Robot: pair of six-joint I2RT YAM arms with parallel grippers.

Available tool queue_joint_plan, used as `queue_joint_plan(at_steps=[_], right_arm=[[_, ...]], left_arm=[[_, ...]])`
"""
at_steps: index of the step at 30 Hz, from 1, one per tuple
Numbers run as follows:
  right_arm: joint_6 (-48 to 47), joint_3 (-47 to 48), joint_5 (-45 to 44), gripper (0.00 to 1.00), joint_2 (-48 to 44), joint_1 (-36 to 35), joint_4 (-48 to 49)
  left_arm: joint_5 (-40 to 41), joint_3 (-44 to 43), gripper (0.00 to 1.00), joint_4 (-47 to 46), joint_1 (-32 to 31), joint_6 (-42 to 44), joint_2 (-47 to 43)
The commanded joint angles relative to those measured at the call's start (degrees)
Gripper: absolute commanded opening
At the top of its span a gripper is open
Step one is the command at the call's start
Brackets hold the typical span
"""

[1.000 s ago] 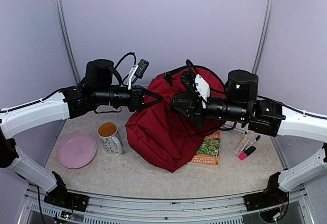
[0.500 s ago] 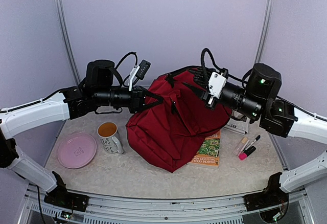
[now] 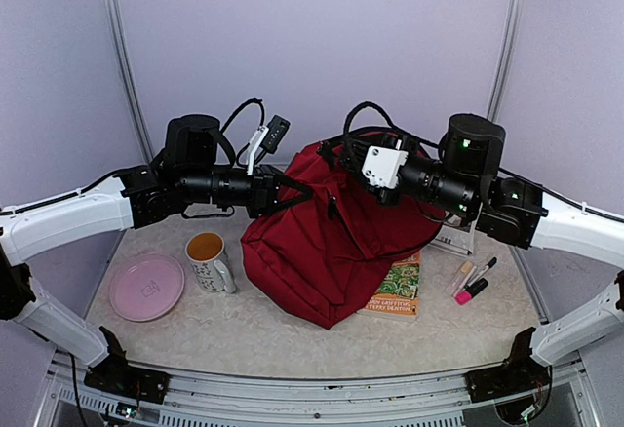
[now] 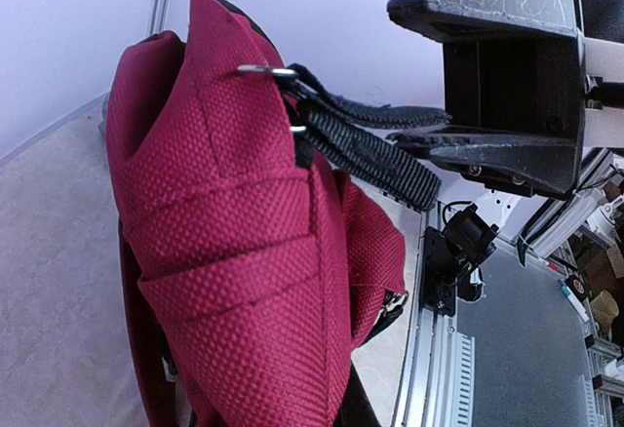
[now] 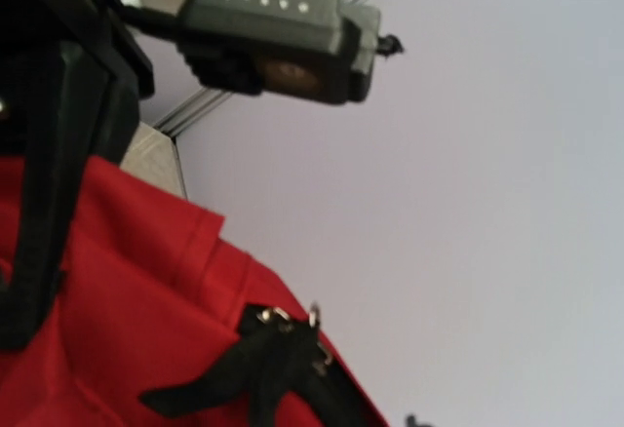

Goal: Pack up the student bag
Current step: Grab the largest pocket of the student bag.

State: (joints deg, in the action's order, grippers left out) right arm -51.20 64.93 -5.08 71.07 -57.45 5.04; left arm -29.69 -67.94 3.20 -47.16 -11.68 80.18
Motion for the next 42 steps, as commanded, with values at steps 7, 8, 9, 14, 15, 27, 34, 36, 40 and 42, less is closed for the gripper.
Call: queue_joint_plan(at_steps=[7,8,9,14,15,27,34,36,40,42], right_arm=[[-0.5,2.62,0.85,0.35,2.58,0.67,-1.29],[-0.71,2.68,0.86,0.35,2.78,0.6,-0.93],[-0.88,2.75,0.85,0.34,2.96,0.66,-0.5],[-1.47,3.3,0.82,0.31,3.29,0.61,1.13],[-1.65,3.33,0.86,0.3,3.35,0.62,1.14],[-1.13,5.79,3.13,0.19,3.72,0.63,-2.01],[-0.6,4.84,1.74,0.13,3.3,0.62,-3.25],[-0.41,4.5,1.46,0.17,3.18,0.67,-3.37],[-0.26,4.46,0.4,0.17,3.11,0.64,-3.48],[-0.51,4.38,-0.05,0.17,3.18,0.67,-3.36]], left_arm=[[-0.37,-0.97,0.0,-3.82,-0.48,2.26,-2.05],[-0.32,-0.98,0.0,-3.74,-0.48,2.34,-2.09],[-0.43,-1.03,0.0,-3.75,-0.48,2.35,-2.07],[-0.62,-1.03,0.0,-3.73,-0.48,2.55,-2.05],[-0.69,-1.01,0.0,-3.75,-0.48,2.54,-2.08],[-1.02,-1.04,0.0,-3.56,-0.55,2.79,-2.19],[-1.32,-0.99,0.0,-3.64,-0.57,3.04,-2.3],[-1.31,-0.98,0.0,-3.69,-0.57,3.02,-2.26],[-1.46,-1.03,0.0,-3.69,-0.57,3.12,-2.16],[-2.22,-0.9,0.0,-3.96,-0.57,3.1,-2.21]])
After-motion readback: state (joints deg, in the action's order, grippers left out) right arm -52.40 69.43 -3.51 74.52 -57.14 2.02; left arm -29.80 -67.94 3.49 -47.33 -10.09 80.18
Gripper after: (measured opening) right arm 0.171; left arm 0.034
